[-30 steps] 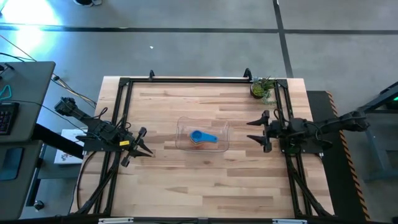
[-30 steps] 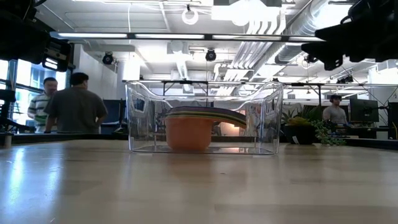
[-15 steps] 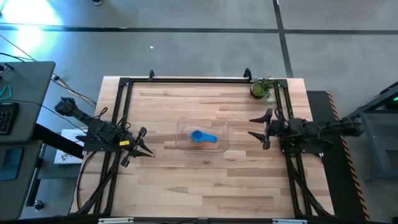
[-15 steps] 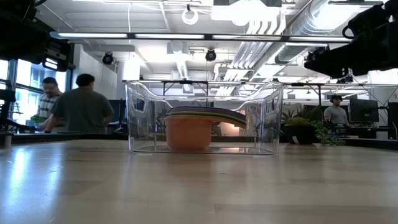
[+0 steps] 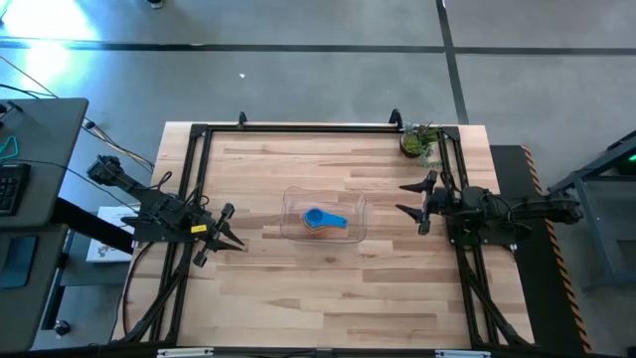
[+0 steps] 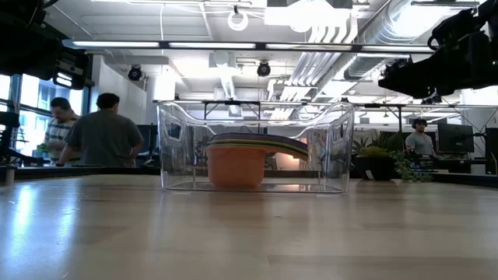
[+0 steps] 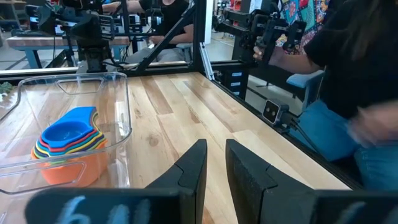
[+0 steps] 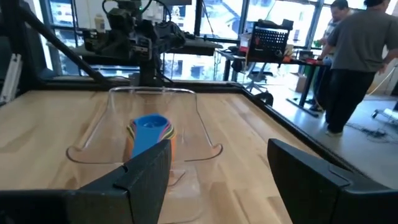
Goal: Nest measuring cups in basket
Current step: Return to Home Position
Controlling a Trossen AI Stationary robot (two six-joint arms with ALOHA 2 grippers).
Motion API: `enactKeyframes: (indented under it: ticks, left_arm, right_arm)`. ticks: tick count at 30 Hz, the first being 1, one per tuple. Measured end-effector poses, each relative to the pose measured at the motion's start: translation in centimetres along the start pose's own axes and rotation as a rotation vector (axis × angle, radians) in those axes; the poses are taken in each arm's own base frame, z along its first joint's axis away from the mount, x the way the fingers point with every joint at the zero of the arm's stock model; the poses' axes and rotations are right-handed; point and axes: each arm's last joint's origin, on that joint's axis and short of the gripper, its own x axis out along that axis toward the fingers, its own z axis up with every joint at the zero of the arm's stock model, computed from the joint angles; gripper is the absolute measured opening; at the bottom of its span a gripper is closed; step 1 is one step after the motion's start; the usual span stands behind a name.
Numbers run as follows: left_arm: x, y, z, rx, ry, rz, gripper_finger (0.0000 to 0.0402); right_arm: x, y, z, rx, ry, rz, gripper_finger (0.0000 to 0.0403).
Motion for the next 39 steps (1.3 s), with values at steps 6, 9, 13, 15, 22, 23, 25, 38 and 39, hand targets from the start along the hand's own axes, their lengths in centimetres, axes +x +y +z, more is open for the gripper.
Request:
enactKeyframes:
  ticks: [6, 9, 13, 15, 22, 23, 25, 38, 39]
  left_arm:
    - [0.00, 0.00, 0.00, 0.000, 0.000, 0.000, 0.0051]
    - [0.00, 0.00, 0.00, 0.000, 0.000, 0.000, 0.0051]
    - [0.00, 0.00, 0.00, 0.000, 0.000, 0.000, 0.0051]
    - [0.00, 0.00, 0.00, 0.000, 0.000, 0.000, 0.0051]
    - [0.00, 0.00, 0.00, 0.000, 0.000, 0.000, 0.0051]
    - [0.00, 0.00, 0.00, 0.000, 0.000, 0.000, 0.0051]
    - [0.00, 0.00, 0.00, 0.000, 0.000, 0.000, 0.0051]
    - [0.00, 0.00, 0.00, 0.000, 0.000, 0.000, 0.0051]
    - [0.00, 0.00, 0.00, 0.000, 0.000, 0.000, 0.0051]
  right_arm:
    - [0.00, 0.01, -0.01, 0.056, 0.000, 0.004, 0.0259]
    - [0.00, 0.02, -0.01, 0.044, 0.000, 0.004, 0.0259]
    - [0.00, 0.02, -0.01, 0.048, 0.000, 0.004, 0.0259]
    - [0.00, 0.02, -0.01, 0.046, 0.000, 0.004, 0.0259]
    - [-0.01, 0.01, 0.00, 0.045, 0.000, 0.004, 0.0259]
    - [-0.01, 0.01, 0.00, 0.045, 0.000, 0.004, 0.0259]
    - [-0.01, 0.01, 0.00, 0.045, 0.000, 0.004, 0.0259]
    - [-0.01, 0.01, 0.00, 0.045, 0.001, 0.004, 0.0259]
    - [-0.01, 0.01, 0.00, 0.045, 0.001, 0.004, 0.0259]
